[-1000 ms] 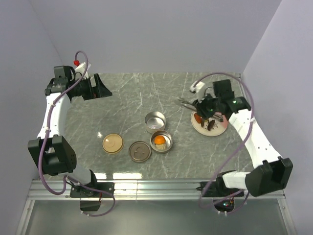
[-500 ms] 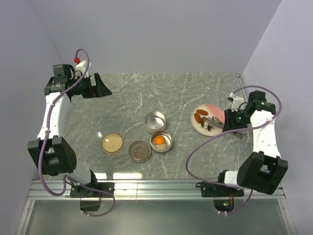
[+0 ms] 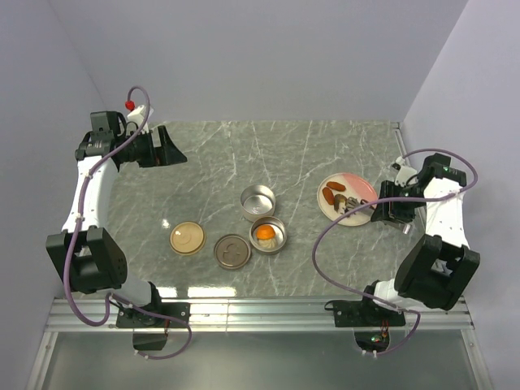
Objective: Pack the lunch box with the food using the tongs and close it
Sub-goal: Pick up the food using the clamp
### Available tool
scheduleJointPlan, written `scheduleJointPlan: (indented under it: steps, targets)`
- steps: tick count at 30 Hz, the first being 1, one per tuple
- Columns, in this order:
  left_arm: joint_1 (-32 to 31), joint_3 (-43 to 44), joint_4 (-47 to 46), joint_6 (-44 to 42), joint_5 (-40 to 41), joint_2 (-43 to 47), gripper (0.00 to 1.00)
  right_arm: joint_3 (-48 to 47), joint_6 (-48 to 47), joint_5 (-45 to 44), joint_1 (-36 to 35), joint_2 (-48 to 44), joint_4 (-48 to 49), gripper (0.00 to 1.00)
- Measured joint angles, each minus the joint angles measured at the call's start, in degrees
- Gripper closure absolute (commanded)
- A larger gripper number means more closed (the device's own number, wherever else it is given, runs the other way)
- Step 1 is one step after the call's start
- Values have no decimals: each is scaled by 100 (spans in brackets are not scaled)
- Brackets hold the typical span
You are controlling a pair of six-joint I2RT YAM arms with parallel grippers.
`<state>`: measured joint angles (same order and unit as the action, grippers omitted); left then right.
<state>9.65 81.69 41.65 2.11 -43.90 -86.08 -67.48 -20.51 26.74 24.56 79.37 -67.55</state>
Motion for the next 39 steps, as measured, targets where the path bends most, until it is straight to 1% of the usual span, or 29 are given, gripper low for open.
scheduleJointPlan:
  steps: [7, 15, 17, 21, 25, 29, 35, 39]
  targets:
    - [0, -17, -20, -103, 2, 0, 1, -90, 219, 164, 2, 251, 7, 45]
    - [0, -20, -22, -155, 2, 0, 1, -90, 463, 140, -70, 472, 87, 45]
    - [0, -20, -26, -155, 2, 0, 1, -90, 501, 120, -92, 481, 114, 46]
    - [0, -20, -48, -153, 0, 0, 1, -90, 551, 68, -105, 498, 186, 53]
    - [0, -20, -61, -153, 0, 0, 1, -98, 549, -9, -107, 562, 190, 57]
    - [0, -20, -59, -153, 2, 0, 1, -267, 472, -63, -107, 638, 142, 61]
    - [0, -20, -61, -155, 2, 0, 0, -525, 304, -210, -107, 638, 109, 66]
    - [0, -20, -61, -155, 2, 0, 1, -732, 175, -232, -105, 638, -4, 66]
